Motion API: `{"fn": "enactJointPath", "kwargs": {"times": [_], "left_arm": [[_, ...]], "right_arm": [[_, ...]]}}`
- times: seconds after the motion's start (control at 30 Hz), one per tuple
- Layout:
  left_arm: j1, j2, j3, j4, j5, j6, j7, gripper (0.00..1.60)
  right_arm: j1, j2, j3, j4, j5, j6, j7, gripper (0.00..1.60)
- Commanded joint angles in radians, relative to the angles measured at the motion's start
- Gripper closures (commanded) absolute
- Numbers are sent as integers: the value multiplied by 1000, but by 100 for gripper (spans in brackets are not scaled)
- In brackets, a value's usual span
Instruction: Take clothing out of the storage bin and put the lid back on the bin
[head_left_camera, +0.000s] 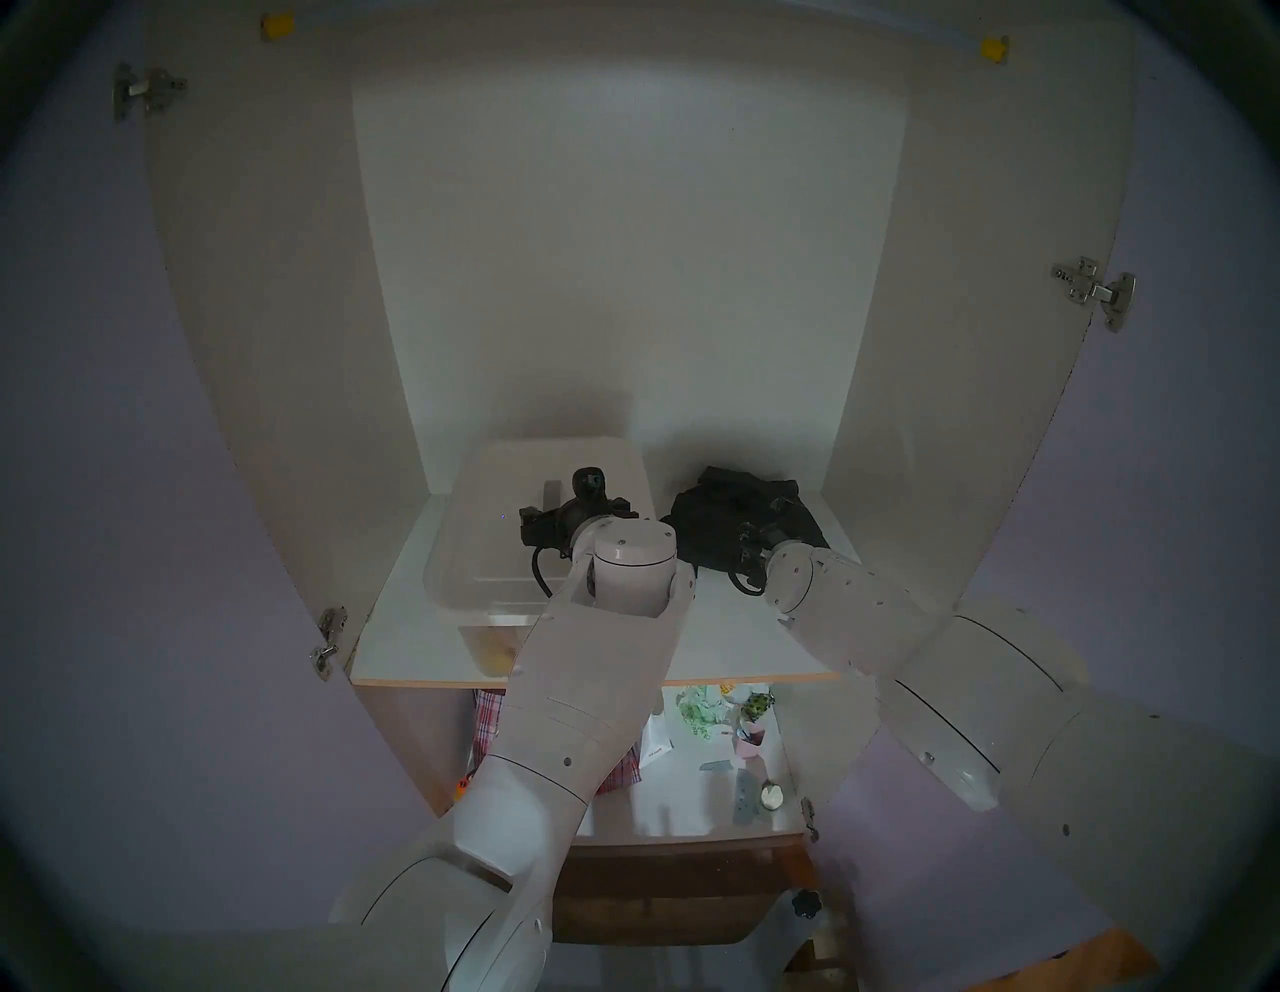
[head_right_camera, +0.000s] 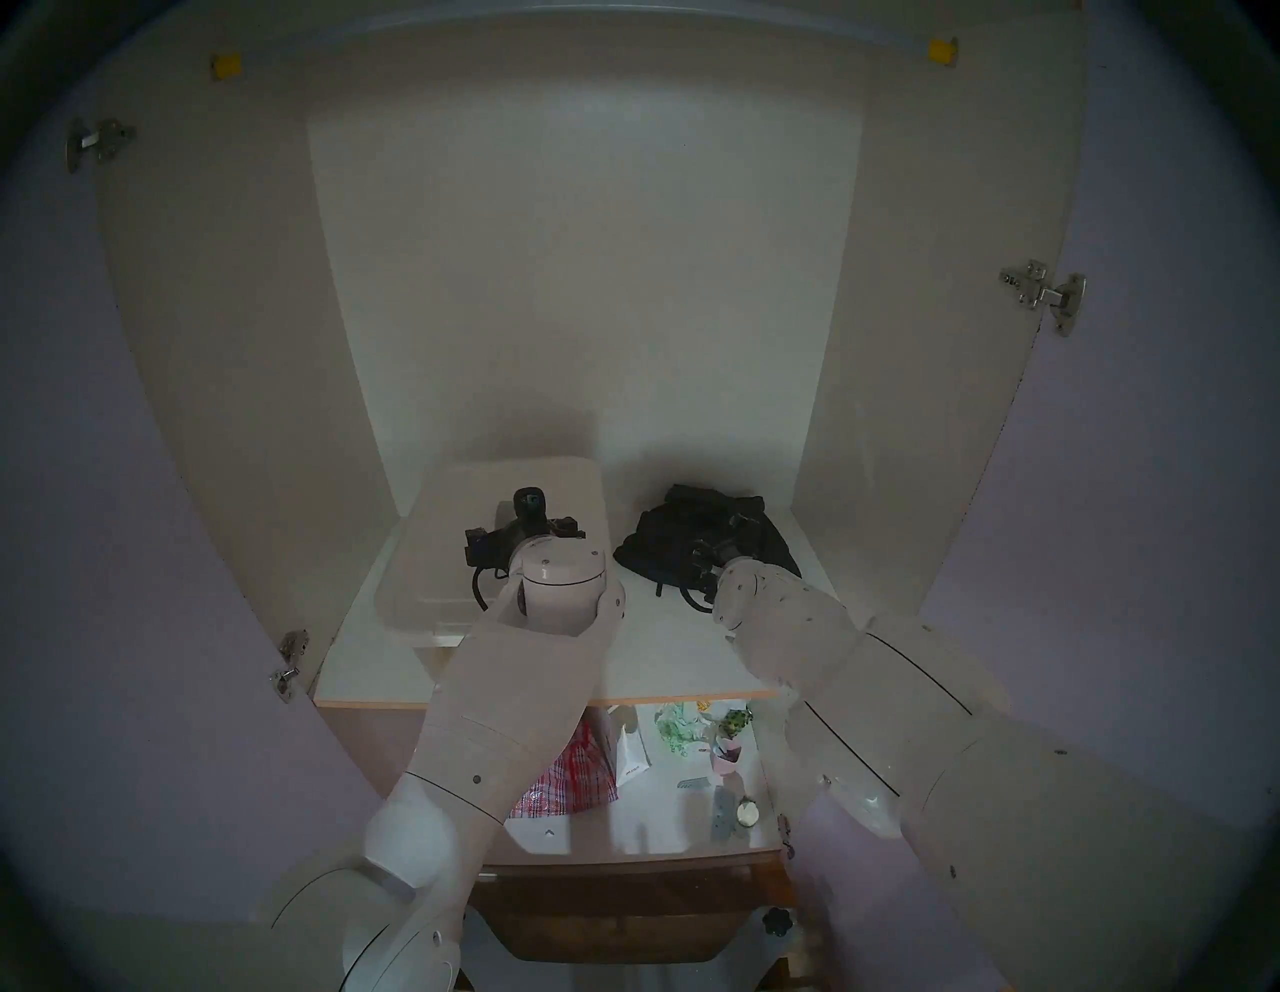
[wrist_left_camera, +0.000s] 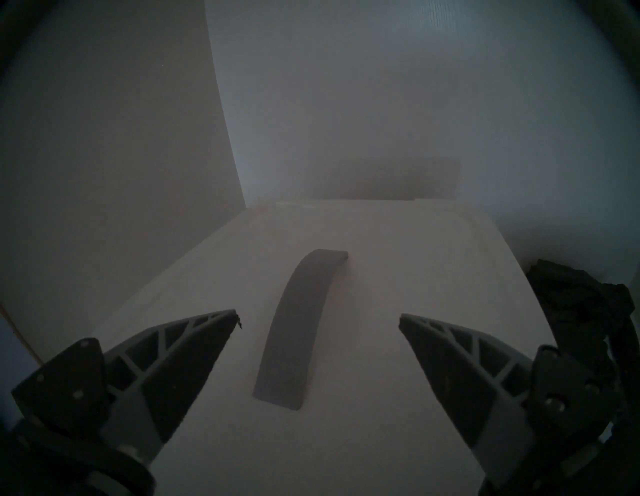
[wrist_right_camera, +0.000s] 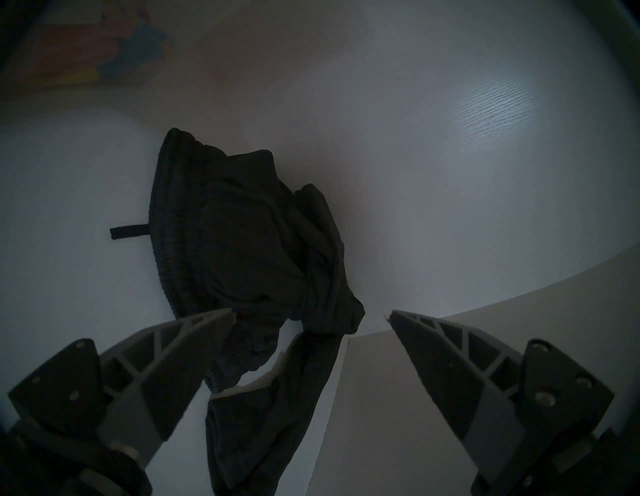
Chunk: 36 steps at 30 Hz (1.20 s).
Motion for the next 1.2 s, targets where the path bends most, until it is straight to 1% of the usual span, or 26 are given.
{"fn": "enactJointPath", "kwargs": {"times": [0.0,0.37,0.67,1.13,1.17], "left_arm": [[-30,9,24,7,46,-17,38,0],[-45,21,59,49,87,-35,100,0],[-57,15,70,65,92,-81,131,0],[-73,20,97,113,118,-121,189,0],[-132,39,69,30,131,-128,215,0]], "right_arm": [[27,-1,2,-15,0,0,-12,0],[27,-2,8,-15,-6,0,-12,0],[27,-2,11,-15,-9,0,-11,0],[26,-2,17,-16,-15,1,-11,0],[25,-2,17,-15,-16,0,-10,0]]}}
